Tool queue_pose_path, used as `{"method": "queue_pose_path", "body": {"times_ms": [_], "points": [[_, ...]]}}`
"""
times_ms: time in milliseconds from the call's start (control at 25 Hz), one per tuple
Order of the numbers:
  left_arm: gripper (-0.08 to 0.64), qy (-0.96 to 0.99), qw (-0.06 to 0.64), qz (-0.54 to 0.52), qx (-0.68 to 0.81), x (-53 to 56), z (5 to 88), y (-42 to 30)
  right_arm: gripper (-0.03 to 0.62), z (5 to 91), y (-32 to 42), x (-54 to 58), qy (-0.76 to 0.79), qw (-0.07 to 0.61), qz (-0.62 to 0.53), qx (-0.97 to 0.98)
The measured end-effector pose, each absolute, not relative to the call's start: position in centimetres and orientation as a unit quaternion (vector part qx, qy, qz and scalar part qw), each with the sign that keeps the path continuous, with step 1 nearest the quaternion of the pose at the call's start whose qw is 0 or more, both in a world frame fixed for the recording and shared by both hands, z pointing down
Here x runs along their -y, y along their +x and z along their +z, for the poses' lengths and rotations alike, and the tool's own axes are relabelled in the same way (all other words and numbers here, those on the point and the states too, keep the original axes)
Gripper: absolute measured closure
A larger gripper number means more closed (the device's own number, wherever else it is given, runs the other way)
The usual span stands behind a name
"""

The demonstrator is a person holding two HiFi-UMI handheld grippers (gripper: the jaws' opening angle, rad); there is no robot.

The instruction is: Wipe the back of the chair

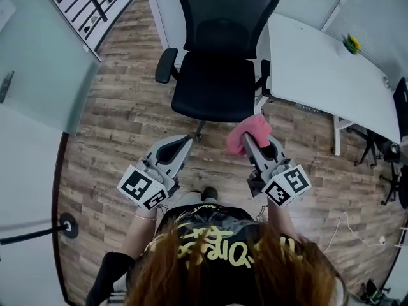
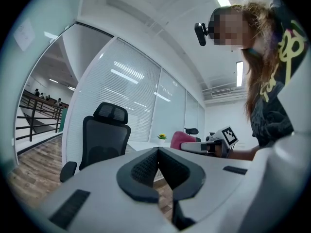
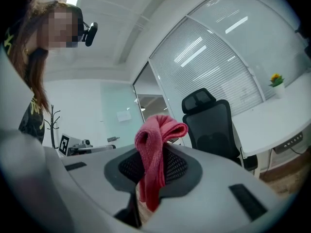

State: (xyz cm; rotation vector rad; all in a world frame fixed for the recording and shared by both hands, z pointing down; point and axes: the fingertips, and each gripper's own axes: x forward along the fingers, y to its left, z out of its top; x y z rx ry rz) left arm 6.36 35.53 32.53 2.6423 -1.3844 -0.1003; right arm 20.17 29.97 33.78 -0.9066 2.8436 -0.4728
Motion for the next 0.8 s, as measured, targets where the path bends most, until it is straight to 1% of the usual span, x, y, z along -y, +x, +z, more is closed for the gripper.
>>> {"method": "queue_pose_path", "body": {"times_ms": [480,640,800], "points": [[0.566,0.874,0.067,-0.028,0.480,-36.3,32.4,5.8,0.525,34.0,19.4,-29.7,-0.274,0.066,-0.171,-0.944],[0.568,0.867,0.080,-0.017,0.491,-36.7,33.4,5.0,0.525,33.8,18.4,-29.4,-0.259,0.065,-0.173,-0.948],[0.568,0.862,0.071,-0.022,0.501,-36.1,33.3,3.8,0.525,34.1,17.0,-28.7,-0.246,0.059,-0.170,-0.953]]}}
